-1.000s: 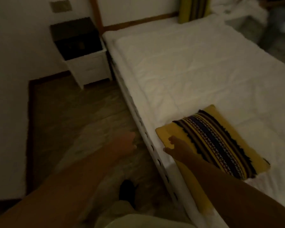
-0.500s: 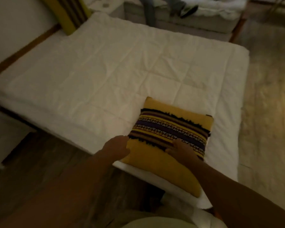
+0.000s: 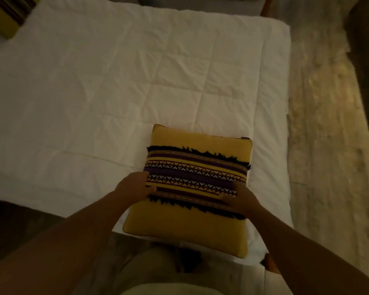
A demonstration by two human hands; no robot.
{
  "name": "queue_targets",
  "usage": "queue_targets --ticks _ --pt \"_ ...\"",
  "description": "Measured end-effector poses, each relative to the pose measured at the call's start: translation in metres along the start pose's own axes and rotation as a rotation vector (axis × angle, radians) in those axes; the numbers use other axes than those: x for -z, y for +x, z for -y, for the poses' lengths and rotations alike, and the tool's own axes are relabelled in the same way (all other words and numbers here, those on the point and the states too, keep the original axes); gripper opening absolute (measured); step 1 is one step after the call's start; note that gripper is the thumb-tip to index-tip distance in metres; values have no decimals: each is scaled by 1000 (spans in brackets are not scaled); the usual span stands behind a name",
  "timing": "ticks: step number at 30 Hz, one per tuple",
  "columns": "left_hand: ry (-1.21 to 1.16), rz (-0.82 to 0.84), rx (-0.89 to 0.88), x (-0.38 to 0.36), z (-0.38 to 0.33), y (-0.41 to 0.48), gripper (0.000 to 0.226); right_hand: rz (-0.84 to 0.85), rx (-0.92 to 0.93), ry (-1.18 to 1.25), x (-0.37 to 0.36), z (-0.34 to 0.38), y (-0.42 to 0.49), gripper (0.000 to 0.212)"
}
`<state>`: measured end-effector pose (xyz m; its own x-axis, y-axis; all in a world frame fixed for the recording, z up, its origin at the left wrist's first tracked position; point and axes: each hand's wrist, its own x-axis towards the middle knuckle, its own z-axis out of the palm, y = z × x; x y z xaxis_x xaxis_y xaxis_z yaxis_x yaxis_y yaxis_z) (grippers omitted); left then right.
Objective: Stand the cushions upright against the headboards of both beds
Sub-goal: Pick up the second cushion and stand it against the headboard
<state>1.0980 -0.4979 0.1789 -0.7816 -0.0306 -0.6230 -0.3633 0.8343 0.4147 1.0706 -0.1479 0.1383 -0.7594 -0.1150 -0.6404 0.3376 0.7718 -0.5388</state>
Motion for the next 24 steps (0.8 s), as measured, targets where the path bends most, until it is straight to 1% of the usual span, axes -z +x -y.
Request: queue_targets --ticks 3,5,8,10,14,16,18,21,24 --pt "-32 17 -20 6 5 29 55 -76 -28 69 0 -4 11 57" --pt "-59 45 -50 8 10 52 58 -120 -77 109 -2 -9 21 52" --pt "-99 98 -47 11 21 83 71 -114 -135 124 -8 -21 39 51" --pt "-112 99 -25 7 33 103 75 -129 -190 144 -14 -33 50 57" --pt "-157 92 115 -7 54 133 75 -153 -361 222 -27 -55 68 78" --pt "-223 129 148 -14 59 145 85 -147 -386 266 -32 -64 76 83" --pt "-314 189 159 -18 63 155 100 -150 -398 315 -34 -69 84 87" --pt "-485 231 140 -21 65 160 112 -153 -412 386 -36 -73 91 90" --pt "-595 246 96 -23 64 160 112 -143 -430 435 -37 -74 97 83"
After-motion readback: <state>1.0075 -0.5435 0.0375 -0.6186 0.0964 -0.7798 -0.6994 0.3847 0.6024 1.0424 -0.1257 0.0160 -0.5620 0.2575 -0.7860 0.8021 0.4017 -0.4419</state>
